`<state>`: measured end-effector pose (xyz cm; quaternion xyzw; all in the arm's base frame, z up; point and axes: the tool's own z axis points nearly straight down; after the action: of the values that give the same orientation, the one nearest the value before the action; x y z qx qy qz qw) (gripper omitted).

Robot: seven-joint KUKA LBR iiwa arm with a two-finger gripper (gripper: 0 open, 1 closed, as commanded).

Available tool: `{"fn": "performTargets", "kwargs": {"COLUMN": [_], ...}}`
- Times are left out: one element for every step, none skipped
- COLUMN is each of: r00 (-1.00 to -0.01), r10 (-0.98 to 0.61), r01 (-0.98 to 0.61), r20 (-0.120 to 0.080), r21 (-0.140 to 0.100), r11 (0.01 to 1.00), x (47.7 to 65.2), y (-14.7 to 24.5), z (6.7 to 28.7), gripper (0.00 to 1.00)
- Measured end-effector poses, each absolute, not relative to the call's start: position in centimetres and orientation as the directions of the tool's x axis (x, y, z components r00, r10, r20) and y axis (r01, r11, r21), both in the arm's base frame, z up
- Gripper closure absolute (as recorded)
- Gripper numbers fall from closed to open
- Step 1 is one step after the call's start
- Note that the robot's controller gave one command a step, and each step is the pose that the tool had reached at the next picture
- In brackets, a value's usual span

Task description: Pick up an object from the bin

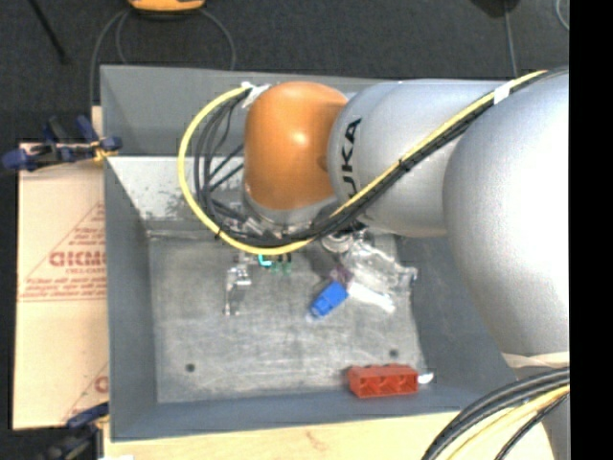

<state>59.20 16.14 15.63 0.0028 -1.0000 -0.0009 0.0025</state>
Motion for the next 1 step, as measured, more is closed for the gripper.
{"fn": "performTargets", "kwargs": {"r00": [-0.999], "r10": [-0.043], "r01": [-0.043], "r20": [-0.009], "r21": [0.003], "r11": [0.999], "x": [63.55], "y": [8.37], "z": [7.29], "gripper": [0.00]}}
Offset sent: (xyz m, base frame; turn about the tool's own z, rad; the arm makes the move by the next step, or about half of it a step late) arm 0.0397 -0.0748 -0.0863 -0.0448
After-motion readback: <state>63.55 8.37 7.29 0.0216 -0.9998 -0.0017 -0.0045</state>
